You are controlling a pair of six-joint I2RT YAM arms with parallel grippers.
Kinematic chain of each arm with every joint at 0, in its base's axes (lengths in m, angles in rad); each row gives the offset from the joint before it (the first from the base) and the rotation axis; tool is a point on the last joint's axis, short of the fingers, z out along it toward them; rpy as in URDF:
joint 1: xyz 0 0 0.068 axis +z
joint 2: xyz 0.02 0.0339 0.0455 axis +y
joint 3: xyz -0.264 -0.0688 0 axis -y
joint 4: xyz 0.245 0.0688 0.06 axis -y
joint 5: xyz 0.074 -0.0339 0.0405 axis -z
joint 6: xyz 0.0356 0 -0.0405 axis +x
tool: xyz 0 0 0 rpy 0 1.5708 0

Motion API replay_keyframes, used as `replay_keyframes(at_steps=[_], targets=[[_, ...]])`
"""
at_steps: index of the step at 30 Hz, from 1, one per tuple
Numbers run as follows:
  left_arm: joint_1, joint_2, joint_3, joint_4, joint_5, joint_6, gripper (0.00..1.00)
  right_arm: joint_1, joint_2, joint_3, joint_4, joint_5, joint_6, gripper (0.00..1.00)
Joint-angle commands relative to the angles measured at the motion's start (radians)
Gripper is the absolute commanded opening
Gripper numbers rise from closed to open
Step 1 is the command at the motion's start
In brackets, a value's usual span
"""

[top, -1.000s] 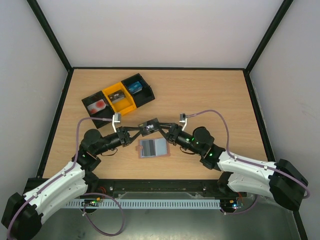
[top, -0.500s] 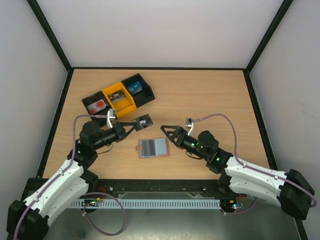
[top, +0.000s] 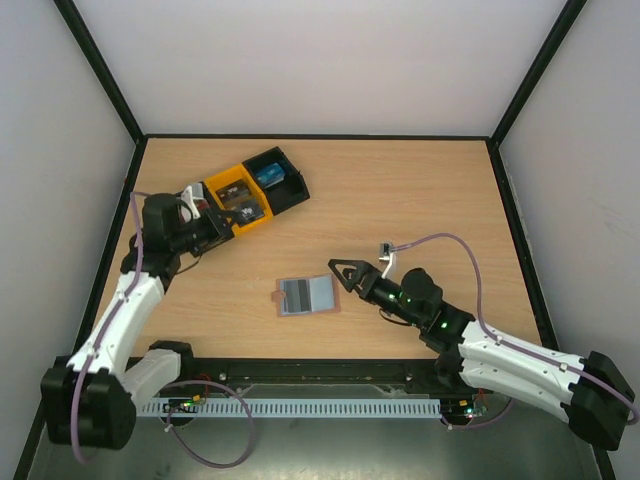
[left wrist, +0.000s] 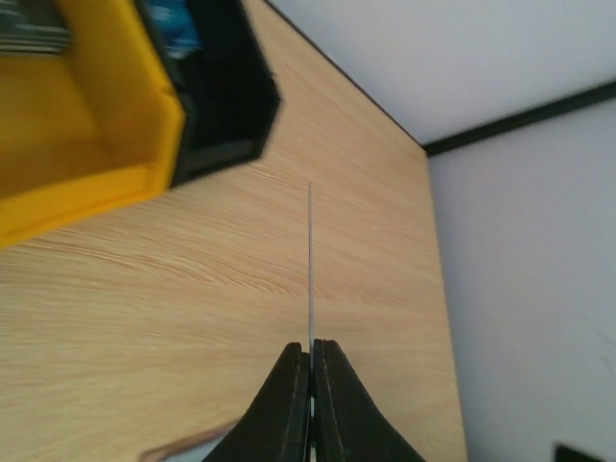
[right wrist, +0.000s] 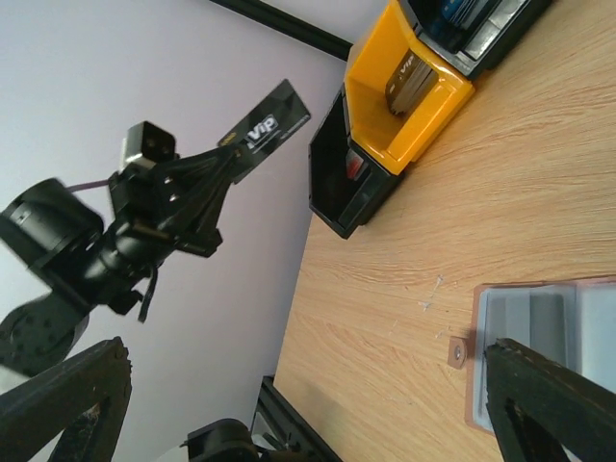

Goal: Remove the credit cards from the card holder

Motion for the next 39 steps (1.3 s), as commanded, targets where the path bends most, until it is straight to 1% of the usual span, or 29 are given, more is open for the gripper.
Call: replay_keyframes(at_steps=[1, 5, 11, 15, 19, 28, 34, 39], targets=[[0.091, 0.122, 0.066, -0.080, 0.016, 0.088, 0.03, -0.003, -0.030, -0.014, -0.029, 0.026, -0.036, 0.98], [0.140, 0.238, 0.128, -0.080, -0.022, 0.110, 0.03, -0.003, -0.051, -0.020, -0.039, 0.027, -0.038, 0.98], [0.153, 0.406, 0.253, -0.093, -0.115, 0.144, 0.03, -0.003, -0.097, -0.028, -0.068, 0.059, -0.044, 0.98], [0.162, 0.537, 0.349, -0.116, -0.129, 0.161, 0.03, -0.003, -0.117, -0.006, -0.109, 0.071, -0.054, 0.98], [0.168, 0.629, 0.422, -0.112, -0.125, 0.151, 0.03, -0.003, -0.136, 0.010, -0.146, 0.097, -0.060, 0.98], [0.169, 0.786, 0.510, -0.120, -0.153, 0.138, 0.03, -0.003, -0.116, 0.019, -0.126, 0.129, -0.057, 0.98], [0.169, 0.837, 0.545, -0.106, -0.163, 0.123, 0.03, -0.004, -0.077, 0.037, -0.125, 0.130, -0.074, 0.98], [0.169, 0.887, 0.591, -0.125, -0.178, 0.123, 0.03, -0.003, -0.048, 0.053, -0.123, 0.126, -0.089, 0.98]])
